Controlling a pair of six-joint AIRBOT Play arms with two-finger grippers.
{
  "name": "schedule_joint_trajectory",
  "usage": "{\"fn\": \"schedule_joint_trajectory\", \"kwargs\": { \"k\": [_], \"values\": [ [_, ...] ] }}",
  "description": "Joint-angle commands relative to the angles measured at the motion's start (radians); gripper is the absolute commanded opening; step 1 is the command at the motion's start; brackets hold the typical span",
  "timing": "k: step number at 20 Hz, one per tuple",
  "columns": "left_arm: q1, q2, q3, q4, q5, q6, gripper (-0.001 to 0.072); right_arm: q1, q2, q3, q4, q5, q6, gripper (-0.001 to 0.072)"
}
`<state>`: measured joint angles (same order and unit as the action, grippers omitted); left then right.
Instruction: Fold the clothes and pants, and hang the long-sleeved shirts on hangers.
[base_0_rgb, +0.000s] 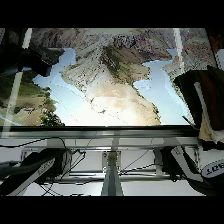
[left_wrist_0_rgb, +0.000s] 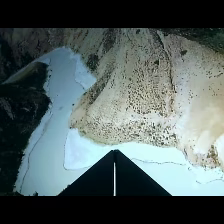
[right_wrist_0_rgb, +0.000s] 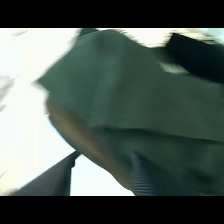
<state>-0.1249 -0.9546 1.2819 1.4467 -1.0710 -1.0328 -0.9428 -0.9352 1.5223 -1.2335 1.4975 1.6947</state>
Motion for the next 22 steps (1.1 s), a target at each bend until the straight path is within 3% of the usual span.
{"fn": "schedule_joint_trajectory", "kwargs": {
  "k": [1, 2, 3, 5, 10, 14, 22],
  "values": [
    [0.000, 0.001, 0.000, 0.000, 0.000, 0.000, 0.0015, 0.252, -0.010, 0.000, 0.079, -0.034, -0.013, 0.0156],
    [0.000, 0.001, 0.000, 0.000, 0.000, 0.000, 0.0014, 0.377, -0.016, -0.001, 0.078, -0.052, -0.013, 0.0045],
    [0.000, 0.001, 0.000, 0.000, 0.000, 0.000, 0.0014, 0.496, -0.023, -0.001, 0.072, -0.078, -0.014, 0.0009],
    [0.000, 0.001, 0.000, 0.000, 0.000, 0.000, 0.0014, 0.742, -0.040, 0.000, 0.024, -0.148, -0.019, 0.0009],
    [0.000, 0.001, 0.000, 0.001, 0.000, 0.000, 0.0014, 1.168, -0.071, 0.000, -0.205, -0.179, -0.171, 0.0009],
    [0.000, 0.001, 0.000, 0.000, 0.000, 0.000, 0.0014, 1.217, -0.070, 0.000, -0.324, -0.177, -0.170, 0.0009],
    [0.000, 0.001, 0.000, 0.000, 0.000, 0.000, 0.0014, 1.217, -0.070, 0.000, -0.256, -0.179, -0.166, 0.0009]
  ]
}}
